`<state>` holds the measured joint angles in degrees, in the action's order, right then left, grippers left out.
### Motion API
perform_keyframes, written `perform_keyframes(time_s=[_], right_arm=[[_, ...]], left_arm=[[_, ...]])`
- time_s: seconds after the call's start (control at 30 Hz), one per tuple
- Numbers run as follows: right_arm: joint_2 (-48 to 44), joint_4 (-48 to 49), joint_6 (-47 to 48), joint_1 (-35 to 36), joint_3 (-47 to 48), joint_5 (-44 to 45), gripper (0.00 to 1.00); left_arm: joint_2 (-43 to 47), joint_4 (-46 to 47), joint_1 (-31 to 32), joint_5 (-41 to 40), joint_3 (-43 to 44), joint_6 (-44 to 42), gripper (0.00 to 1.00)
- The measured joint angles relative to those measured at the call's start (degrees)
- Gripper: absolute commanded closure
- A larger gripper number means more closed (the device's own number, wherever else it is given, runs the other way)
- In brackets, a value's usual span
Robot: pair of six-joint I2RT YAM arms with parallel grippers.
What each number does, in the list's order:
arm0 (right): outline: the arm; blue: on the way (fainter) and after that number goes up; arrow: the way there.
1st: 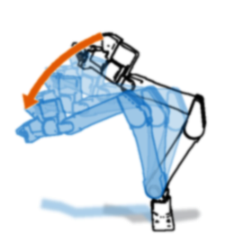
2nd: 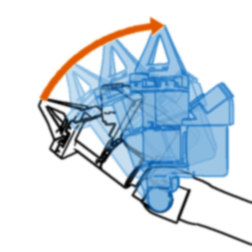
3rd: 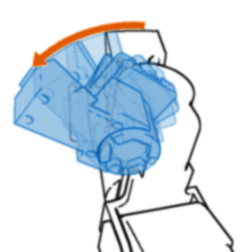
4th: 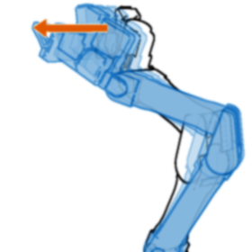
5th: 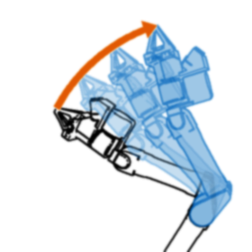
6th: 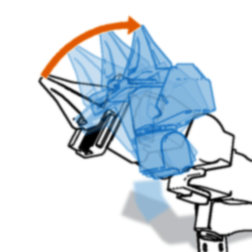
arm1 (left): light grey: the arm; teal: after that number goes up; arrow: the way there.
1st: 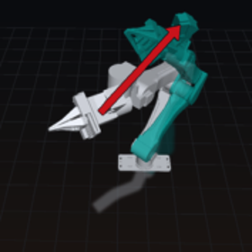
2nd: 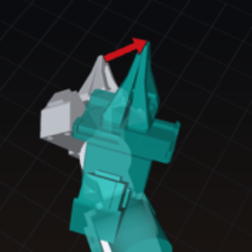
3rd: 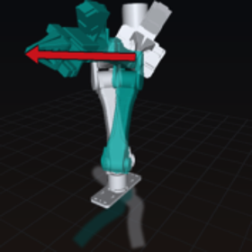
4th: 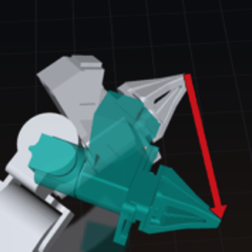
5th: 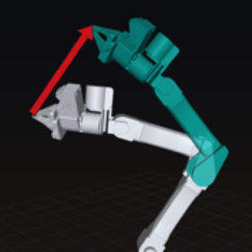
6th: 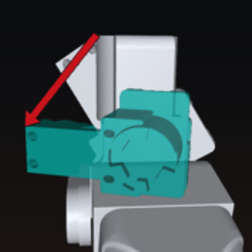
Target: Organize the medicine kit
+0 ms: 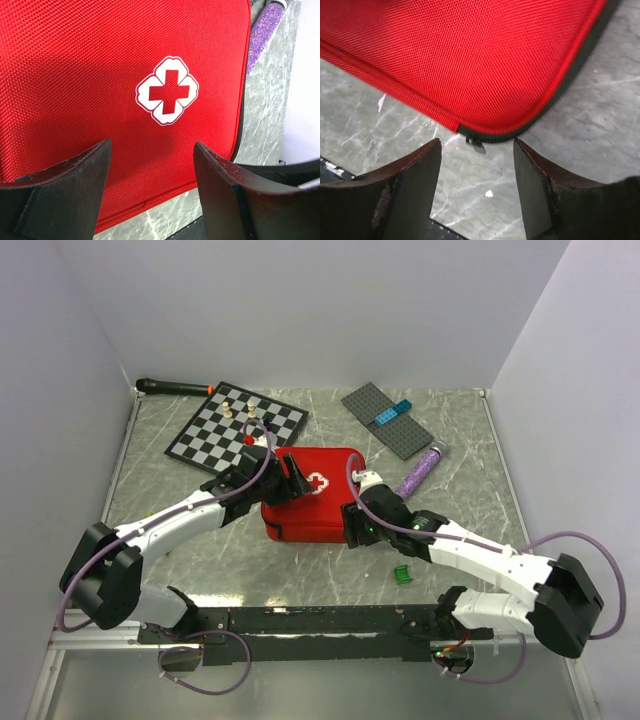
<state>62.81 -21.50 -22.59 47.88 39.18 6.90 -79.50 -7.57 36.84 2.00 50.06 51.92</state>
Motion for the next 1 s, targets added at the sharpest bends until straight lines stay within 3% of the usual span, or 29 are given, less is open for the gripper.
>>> perform_keyframes(time_s=[0.3,0.8,0.93,1.0], right_arm=[[4.28,1.97,2.45,-0.02,-0.48,0.81,0.58],[4.02,4.55,3.8,0.15,-2.89,-0.24,0.82],[3.52,4.37,3.82,0.15,-2.95,-0.37,1.0],[3.37,4.28,3.61,0.15,-2.97,-0.35,1.0]], left_arm=[[1.36,-0.17,0.0,-0.37,-1.14,-0.44,0.28],[1.38,-0.26,-0.15,-0.33,-1.14,-1.46,0.28],[1.49,-0.37,-0.33,-0.35,-1.2,-1.46,0.28],[1.97,-0.48,-0.55,-0.35,-1.42,-1.49,0.28]])
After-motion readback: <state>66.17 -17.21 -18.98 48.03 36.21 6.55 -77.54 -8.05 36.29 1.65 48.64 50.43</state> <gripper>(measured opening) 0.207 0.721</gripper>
